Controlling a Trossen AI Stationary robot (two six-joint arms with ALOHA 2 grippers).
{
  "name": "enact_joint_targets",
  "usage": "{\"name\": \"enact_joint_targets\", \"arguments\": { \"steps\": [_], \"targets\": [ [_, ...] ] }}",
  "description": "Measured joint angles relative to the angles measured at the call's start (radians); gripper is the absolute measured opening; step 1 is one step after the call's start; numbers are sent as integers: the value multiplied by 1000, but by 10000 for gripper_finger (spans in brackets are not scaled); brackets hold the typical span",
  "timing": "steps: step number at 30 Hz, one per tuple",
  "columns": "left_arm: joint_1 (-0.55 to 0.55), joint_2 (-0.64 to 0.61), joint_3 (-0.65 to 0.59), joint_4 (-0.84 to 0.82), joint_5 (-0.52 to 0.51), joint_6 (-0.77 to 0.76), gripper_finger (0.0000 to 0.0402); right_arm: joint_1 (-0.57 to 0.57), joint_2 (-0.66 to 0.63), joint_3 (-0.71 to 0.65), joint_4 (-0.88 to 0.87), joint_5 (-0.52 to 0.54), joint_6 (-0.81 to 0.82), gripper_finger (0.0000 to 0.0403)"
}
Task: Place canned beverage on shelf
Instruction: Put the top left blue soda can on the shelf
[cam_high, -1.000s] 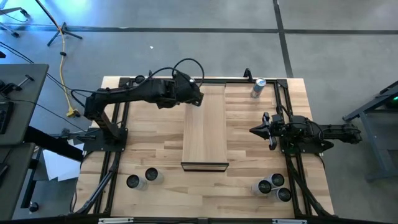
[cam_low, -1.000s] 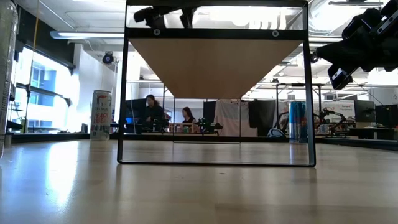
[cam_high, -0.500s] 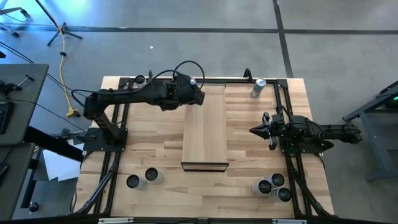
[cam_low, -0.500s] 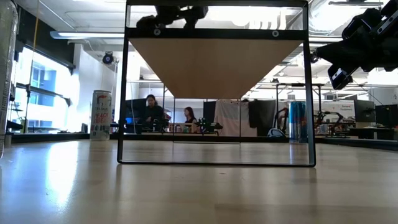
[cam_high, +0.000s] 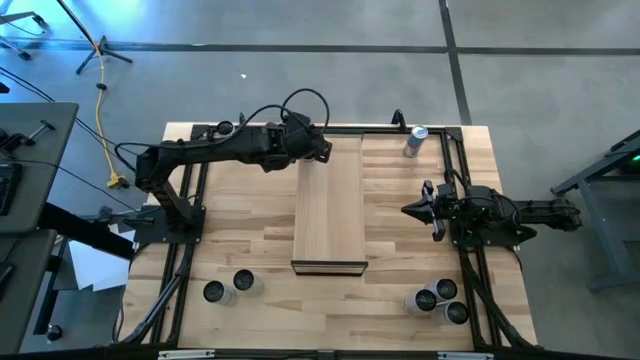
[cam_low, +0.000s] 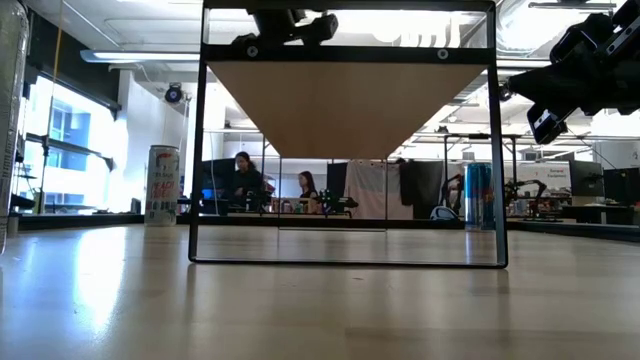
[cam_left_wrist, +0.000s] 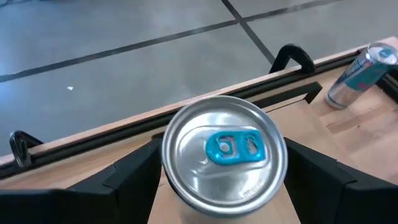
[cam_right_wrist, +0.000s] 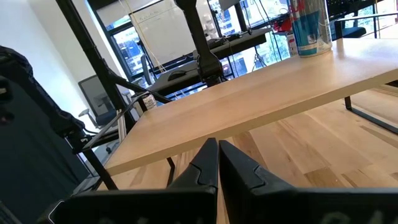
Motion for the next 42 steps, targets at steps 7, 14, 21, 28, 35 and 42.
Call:
{"name": "enact_joint_targets", "arguments": {
  "steps": [7, 14, 21, 28, 35, 42],
  "targets": [
    [24, 0, 0, -3, 43, 120, 265, 0, 0, 0, 0, 0, 0, 0],
    [32, -1, 0, 4, 54, 156, 196, 0, 0, 0, 0, 0, 0, 0],
    [61, -1, 0, 53, 107, 398, 189, 0, 0, 0, 0, 0, 0, 0],
    [98, -2, 0, 107, 228, 458, 194, 0, 0, 0, 0, 0, 0, 0],
    [127, -16, 0, 118, 383, 538, 194, 0, 0, 0, 0, 0, 0, 0],
    [172, -63, 0, 131, 530, 650, 194, 0, 0, 0, 0, 0, 0, 0]
  ]
}}
